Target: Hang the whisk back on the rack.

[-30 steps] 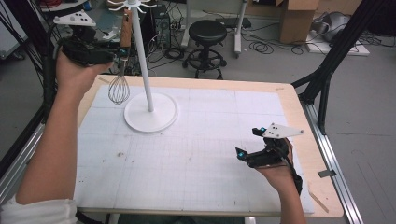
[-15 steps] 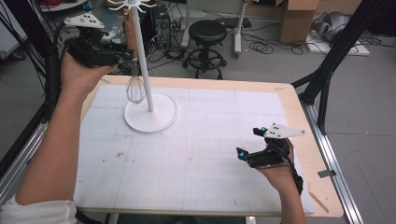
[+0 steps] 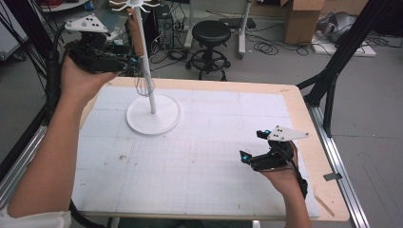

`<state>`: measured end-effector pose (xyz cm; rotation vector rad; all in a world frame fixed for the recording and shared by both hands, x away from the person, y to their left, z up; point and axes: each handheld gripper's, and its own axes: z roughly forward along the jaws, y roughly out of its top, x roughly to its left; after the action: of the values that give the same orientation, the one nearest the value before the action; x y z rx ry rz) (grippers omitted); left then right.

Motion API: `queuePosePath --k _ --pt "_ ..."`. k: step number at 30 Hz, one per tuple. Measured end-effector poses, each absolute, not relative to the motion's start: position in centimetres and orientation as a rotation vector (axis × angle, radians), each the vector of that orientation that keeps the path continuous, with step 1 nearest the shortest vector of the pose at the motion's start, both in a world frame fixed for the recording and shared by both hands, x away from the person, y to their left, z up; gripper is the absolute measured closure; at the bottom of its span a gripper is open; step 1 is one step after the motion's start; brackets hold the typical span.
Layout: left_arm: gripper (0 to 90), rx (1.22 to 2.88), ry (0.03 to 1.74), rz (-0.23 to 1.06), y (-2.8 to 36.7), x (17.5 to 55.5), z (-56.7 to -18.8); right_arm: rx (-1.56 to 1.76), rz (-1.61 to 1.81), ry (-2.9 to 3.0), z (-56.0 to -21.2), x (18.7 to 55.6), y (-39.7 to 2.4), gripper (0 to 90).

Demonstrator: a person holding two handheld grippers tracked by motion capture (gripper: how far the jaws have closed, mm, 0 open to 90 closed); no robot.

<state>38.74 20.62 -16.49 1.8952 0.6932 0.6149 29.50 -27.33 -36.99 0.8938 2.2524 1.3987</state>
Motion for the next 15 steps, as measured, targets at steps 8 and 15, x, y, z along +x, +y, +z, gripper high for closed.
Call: queuePosePath --k 8,15 --pt "42.5 1.889 0.683 0.595 20.8 37.8 -16.9 0.888 1.399 2.253 -37.0 29.5 -27.2 0.3" --pt "37.2 1.886 0.673 0.556 21.1 37.3 -18.1 0.894 1.394 2.257 -37.1 29.5 -27.2 0.3"
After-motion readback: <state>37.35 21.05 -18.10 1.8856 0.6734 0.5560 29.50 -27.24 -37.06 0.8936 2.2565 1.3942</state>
